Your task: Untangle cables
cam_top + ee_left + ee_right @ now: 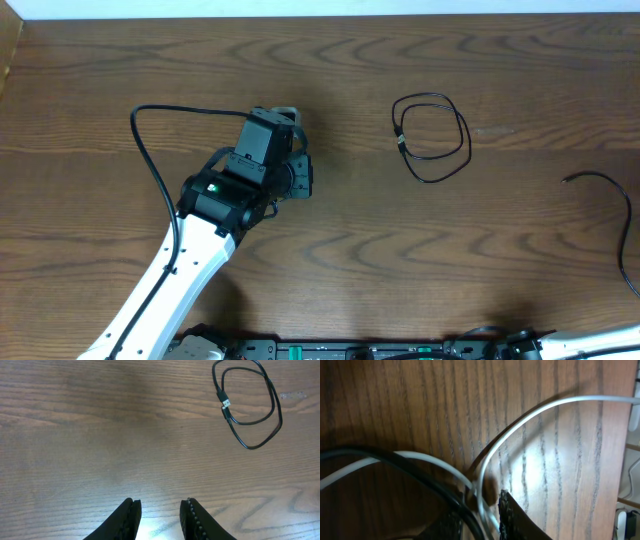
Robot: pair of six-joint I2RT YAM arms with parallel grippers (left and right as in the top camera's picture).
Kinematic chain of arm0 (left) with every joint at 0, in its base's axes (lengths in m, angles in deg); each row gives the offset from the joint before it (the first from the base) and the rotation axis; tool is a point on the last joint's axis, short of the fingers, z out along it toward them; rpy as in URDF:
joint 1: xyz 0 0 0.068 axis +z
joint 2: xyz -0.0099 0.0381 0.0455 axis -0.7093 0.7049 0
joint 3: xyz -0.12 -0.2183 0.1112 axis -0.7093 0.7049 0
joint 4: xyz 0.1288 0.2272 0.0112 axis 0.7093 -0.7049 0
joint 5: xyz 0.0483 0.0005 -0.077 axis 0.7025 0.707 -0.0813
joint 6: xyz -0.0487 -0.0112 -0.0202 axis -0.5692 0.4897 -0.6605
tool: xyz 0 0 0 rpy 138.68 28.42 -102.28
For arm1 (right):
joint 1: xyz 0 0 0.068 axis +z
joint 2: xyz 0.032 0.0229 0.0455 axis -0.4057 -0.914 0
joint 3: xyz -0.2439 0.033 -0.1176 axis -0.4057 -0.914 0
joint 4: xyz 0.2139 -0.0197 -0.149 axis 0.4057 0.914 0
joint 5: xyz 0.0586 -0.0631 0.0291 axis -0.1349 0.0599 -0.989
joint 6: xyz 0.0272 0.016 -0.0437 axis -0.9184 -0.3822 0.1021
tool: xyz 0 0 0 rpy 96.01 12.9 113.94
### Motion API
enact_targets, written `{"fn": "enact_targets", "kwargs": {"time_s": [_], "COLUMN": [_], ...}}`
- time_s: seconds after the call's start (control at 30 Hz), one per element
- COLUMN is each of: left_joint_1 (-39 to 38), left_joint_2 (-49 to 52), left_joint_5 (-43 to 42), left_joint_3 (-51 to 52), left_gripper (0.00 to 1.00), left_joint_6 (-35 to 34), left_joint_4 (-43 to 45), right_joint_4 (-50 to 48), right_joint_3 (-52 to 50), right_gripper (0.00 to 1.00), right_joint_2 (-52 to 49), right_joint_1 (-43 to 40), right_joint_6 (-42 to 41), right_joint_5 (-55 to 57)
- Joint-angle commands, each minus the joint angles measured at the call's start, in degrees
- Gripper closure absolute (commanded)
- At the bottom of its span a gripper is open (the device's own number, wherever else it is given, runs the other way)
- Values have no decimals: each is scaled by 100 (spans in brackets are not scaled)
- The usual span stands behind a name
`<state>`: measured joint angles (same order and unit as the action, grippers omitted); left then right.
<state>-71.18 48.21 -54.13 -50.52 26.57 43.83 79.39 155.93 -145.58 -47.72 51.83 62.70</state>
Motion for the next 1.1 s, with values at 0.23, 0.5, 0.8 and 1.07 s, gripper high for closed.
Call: {"fn": "enact_targets", "kwargs": {"time_s": [0.23, 0.5, 0.8, 1.07], "left_joint_1": [-13, -13, -13, -13], "left_joint_2": [-87, -39, 61, 63], "left_joint_5": [76, 76, 76, 76], "left_joint_3": [24, 24, 24, 24], "left_gripper": [68, 68, 68, 68], "left_joint_6": [138, 140, 140, 140], "left_joint_4": [7, 7, 4, 7], "right_joint_4": [105, 87, 125, 131], "right_joint_3": [11, 11, 11, 11], "right_gripper": [71, 69, 69, 81], "right_joint_2": [164, 417, 472, 470], "right_joint_1": [79, 81, 83, 81], "right_joint_6": [4, 15, 52, 68], "right_joint_5": [-330, -297, -181, -96]}}
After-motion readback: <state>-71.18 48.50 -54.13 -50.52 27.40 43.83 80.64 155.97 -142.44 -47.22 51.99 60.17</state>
